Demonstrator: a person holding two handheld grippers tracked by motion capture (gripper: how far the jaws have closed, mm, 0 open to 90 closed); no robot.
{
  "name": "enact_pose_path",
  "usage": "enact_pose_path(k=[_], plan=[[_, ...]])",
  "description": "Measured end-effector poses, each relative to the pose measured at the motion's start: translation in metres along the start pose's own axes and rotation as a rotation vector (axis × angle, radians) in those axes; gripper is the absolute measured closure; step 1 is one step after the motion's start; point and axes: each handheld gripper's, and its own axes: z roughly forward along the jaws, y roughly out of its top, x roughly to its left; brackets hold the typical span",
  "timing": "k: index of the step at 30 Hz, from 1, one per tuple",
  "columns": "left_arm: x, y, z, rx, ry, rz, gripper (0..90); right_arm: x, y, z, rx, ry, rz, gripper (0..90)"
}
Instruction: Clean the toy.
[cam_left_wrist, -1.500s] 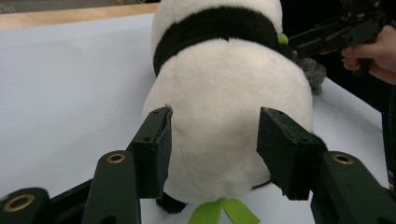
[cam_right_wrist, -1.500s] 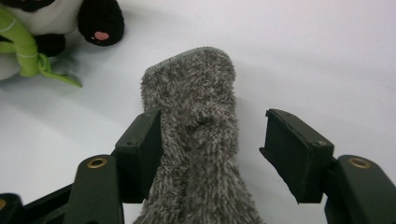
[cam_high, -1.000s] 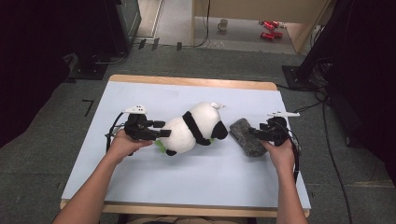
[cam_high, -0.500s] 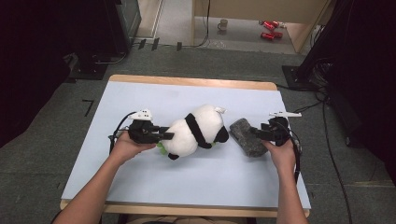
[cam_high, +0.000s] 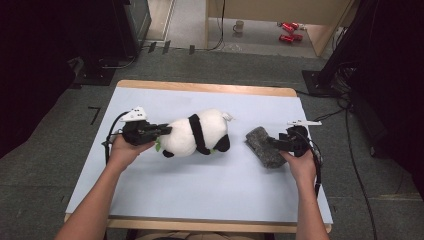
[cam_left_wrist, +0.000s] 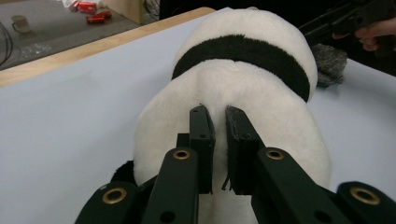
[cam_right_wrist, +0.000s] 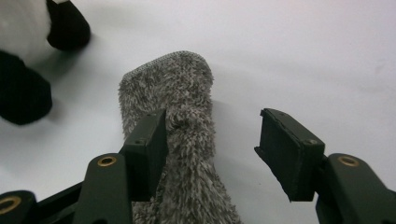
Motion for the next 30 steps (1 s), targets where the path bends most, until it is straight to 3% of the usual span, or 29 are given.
enact_pose_path(k=[5,11,16,25,30], plan=[[0.01,-0.007,-0.003,0.009,-0.021,-0.025,80.1,-0.002,-0.001,0.001,0.004,-0.001,0.01,42.2],[0.012,-0.01,-0.002,-0.019,-0.043,-0.043,65.6,-0.003,-0.001,0.002,0.004,0.006,0.015,41.4],[0.016,-0.009,-0.009,-0.04,-0.021,-0.066,52.8,-0.005,0.001,-0.001,-0.017,0.017,0.04,37.4],[0.026,-0.01,-0.021,-0.03,0.023,-0.091,44.1,-0.017,0.001,-0.006,-0.031,-0.007,0.053,39.6],[0.036,-0.016,-0.028,0.002,0.097,-0.119,41.8,-0.027,-0.001,-0.007,-0.041,-0.03,0.047,46.0]])
